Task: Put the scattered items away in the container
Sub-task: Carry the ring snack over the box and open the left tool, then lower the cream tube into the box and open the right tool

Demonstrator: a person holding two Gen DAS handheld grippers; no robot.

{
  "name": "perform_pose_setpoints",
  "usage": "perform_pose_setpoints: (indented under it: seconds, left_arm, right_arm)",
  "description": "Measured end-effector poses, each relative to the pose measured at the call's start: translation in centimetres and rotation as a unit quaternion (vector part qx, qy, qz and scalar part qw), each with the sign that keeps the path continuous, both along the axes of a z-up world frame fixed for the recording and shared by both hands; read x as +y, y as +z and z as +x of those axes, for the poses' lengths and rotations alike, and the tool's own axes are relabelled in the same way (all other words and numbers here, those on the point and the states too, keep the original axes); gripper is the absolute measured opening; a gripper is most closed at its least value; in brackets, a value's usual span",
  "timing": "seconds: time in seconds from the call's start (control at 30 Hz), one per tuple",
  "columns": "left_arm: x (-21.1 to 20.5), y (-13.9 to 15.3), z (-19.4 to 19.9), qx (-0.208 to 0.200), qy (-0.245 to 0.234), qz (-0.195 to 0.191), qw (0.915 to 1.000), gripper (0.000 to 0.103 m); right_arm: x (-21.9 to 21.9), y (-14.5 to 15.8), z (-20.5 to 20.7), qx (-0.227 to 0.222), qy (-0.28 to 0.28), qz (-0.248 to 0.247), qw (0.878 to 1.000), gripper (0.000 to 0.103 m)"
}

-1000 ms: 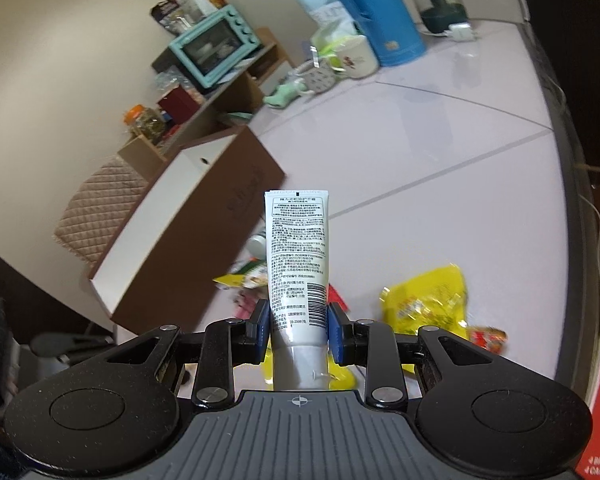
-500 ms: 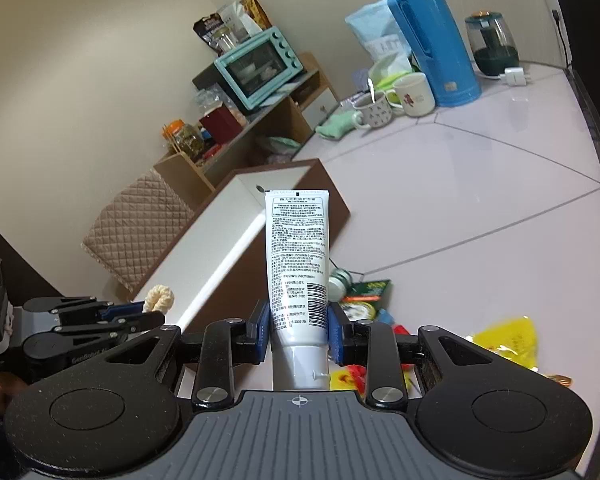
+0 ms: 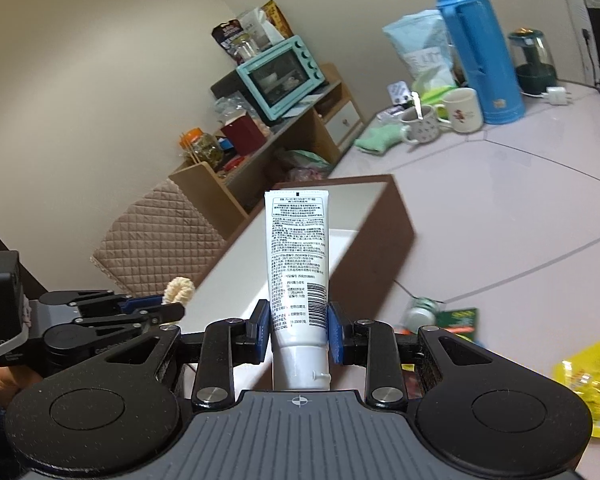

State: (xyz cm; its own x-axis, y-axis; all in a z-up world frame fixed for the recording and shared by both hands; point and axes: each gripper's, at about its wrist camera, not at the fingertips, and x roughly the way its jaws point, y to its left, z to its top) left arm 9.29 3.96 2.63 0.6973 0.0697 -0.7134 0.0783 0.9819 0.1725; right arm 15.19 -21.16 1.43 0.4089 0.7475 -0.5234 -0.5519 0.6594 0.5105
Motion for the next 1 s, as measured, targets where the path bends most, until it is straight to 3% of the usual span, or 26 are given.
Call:
perform_pose_setpoints:
  seconds: [0.5, 0.63, 1.0]
  left_arm:
    - [7.6, -2.2, 2.7, 0.026, -0.021, -0.011, 0.9994, 0.016]
    - [8.8, -3.1, 3.8, 0.037, -0.023, -0.013, 0.999, 0.031]
    - [10.6, -3.9, 4.5, 0.048, -0.051, -0.031, 0.9971, 0.038]
  right_arm:
    - [8.7, -0.7, -0.1, 0.008, 0.003, -0.011, 1.0, 0.029]
    - [9.8, -0.8, -0.1, 0.009, -0.002, -0.013, 1.0, 0.029]
    - [12.8, -1.8, 0.6, 0.023, -0.001, -0.033, 0.999, 0.029]
